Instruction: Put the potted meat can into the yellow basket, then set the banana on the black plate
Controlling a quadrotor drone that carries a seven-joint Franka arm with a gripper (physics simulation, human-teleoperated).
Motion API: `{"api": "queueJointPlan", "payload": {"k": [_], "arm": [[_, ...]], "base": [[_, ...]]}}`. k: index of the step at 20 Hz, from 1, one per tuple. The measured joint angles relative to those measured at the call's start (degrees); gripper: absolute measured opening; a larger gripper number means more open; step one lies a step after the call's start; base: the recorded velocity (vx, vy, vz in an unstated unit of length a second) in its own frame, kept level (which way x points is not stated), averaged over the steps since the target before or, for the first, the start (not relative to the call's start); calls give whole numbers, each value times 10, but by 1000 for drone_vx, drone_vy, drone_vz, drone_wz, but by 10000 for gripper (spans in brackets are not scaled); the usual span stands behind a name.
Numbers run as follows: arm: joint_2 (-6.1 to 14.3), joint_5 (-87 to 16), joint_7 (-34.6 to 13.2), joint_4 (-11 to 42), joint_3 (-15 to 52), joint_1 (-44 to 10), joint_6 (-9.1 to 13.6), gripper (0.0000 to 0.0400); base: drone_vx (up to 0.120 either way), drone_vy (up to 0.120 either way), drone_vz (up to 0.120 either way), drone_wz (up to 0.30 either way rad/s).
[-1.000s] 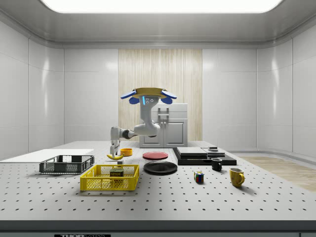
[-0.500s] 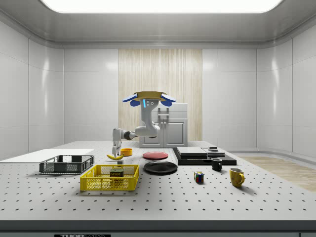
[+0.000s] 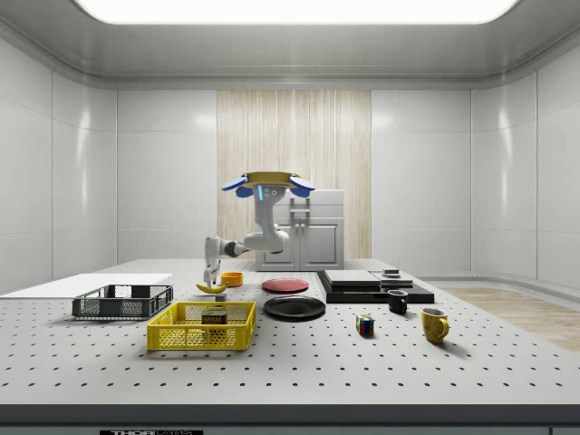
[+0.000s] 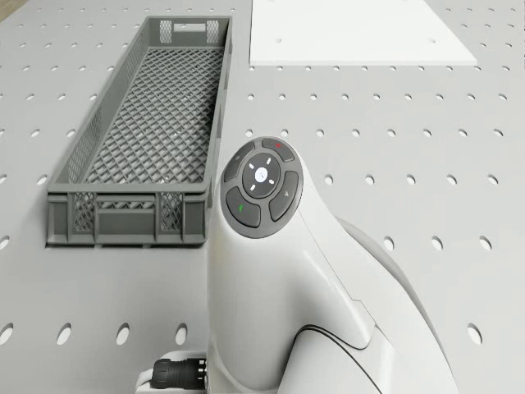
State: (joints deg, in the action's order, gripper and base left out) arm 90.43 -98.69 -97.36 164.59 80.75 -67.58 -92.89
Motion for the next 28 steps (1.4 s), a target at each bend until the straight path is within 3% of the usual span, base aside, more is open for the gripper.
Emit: {"api": "queueJointPlan", "payload": {"k": [6, 27, 28], "arm": [[1, 0, 0, 0, 0, 0, -1, 400], [-5, -91, -3, -34, -96, -29, -30, 400], [-1, -91, -37, -32, -95, -41, -32, 391]], "base": [[0, -113, -7, 0], [0, 0, 0, 0], [0, 0, 0, 0]]}}
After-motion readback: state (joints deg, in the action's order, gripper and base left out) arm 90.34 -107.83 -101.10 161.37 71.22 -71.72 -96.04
